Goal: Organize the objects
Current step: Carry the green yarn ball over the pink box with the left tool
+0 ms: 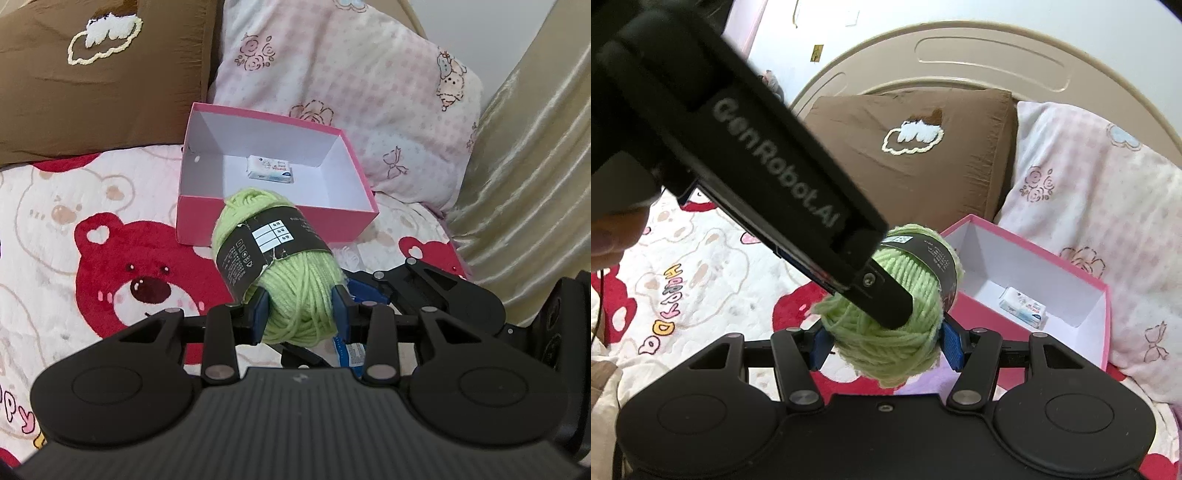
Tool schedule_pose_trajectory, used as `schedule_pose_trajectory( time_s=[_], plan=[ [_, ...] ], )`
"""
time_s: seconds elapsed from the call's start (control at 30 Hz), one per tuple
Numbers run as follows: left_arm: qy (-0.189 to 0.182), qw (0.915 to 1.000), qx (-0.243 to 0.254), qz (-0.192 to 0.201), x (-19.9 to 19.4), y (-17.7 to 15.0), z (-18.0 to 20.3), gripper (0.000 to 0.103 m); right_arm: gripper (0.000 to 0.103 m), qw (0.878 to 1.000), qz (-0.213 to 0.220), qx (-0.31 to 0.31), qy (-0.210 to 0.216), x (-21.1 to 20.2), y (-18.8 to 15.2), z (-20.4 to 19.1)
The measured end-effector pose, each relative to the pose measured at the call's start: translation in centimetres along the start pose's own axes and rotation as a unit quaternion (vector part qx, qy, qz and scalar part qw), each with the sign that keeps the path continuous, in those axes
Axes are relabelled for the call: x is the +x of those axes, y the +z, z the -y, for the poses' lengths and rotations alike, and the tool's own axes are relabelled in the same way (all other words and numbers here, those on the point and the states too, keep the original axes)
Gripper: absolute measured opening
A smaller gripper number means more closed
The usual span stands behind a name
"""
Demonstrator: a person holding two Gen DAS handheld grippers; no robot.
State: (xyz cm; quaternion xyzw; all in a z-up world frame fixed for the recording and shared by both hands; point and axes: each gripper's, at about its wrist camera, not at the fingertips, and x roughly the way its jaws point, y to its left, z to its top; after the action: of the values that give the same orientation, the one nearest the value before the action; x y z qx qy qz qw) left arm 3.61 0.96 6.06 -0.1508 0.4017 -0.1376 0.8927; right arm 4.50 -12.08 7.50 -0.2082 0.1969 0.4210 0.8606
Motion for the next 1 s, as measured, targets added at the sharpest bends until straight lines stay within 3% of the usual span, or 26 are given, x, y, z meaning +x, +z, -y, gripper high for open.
schedule_pose_trajectory(
  time_s=[0.13,0.33,0.6,1.0],
  plan=[
    [0.004,0.9999,0.011,0.000,-0.2,0.9,1.0,0.035,0.064,1.000,0.004,0.008,-0.010,-0.1,0.1,0.4],
    [-0.010,0.9995,-0.023,-0.017,0.1,3.1,1.5,0.035,0.064,0.999,0.012,0.024,-0.022,-0.8,0.5,1.7],
    [-0.022,0.9995,-0.004,-0.022,0.5,6.1,3.8,0.035,0.062,1.000,0.004,0.004,-0.021,-1.9,1.8,4.1],
    [-0.046,0.9984,0.032,-0.002,2.8,10.1,7.5,0.035,0.061,0.995,0.013,-0.011,-0.095,-2.5,3.2,7.9]
  ],
)
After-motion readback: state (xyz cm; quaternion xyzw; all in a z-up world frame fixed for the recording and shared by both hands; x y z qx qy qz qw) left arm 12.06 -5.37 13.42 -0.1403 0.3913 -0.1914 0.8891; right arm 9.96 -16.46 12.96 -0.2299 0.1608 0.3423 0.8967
